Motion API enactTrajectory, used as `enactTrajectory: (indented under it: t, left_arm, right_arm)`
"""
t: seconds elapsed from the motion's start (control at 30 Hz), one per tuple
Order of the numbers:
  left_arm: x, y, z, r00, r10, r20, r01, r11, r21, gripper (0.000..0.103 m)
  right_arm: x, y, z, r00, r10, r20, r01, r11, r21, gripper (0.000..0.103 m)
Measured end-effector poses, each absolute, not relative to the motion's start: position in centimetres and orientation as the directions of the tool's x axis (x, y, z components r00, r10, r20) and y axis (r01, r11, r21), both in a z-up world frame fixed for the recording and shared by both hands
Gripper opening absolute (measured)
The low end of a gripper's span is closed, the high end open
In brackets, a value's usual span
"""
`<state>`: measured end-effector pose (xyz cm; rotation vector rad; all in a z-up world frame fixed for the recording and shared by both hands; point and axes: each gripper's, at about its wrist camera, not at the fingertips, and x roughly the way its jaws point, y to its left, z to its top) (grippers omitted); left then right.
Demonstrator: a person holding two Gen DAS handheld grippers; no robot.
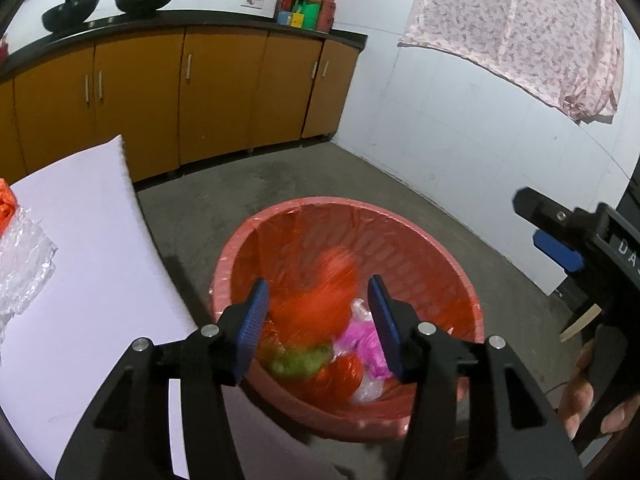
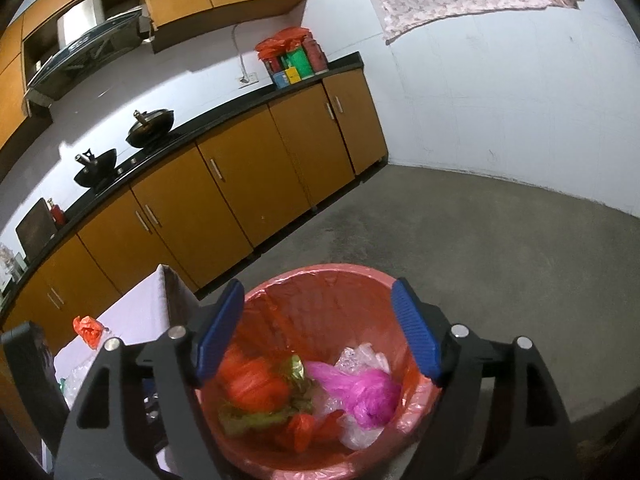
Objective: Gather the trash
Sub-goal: 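Carry the red and pink bags to the wastebasket and release them from both grippers, then grasp the green bag on the table with the left gripper and lift it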
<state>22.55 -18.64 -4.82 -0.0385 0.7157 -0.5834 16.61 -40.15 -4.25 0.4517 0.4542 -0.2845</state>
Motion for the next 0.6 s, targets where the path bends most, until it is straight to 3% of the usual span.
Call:
enactTrajectory:
  t: [0.4, 0.6]
  left_arm:
    - [22.0, -14.3, -4.8, 0.663, -0.439, -0.606, 0.396, 0.893, -0.213, 0.057]
    - [21.8, -8.6, -4.9, 0.721, -0.342, -0.603, 0.293, 0.938, -0.182, 0.058]
  right_arm:
    - [17.0, -37.6, -3.8, 0.865, -0.126, -0.486, 0.316, 0.889, 0.332, 0.075]
    - [18.0, -34.5, -3.6, 0.866, -0.072, -0.494, 0.256, 0.913, 0.316, 0.075]
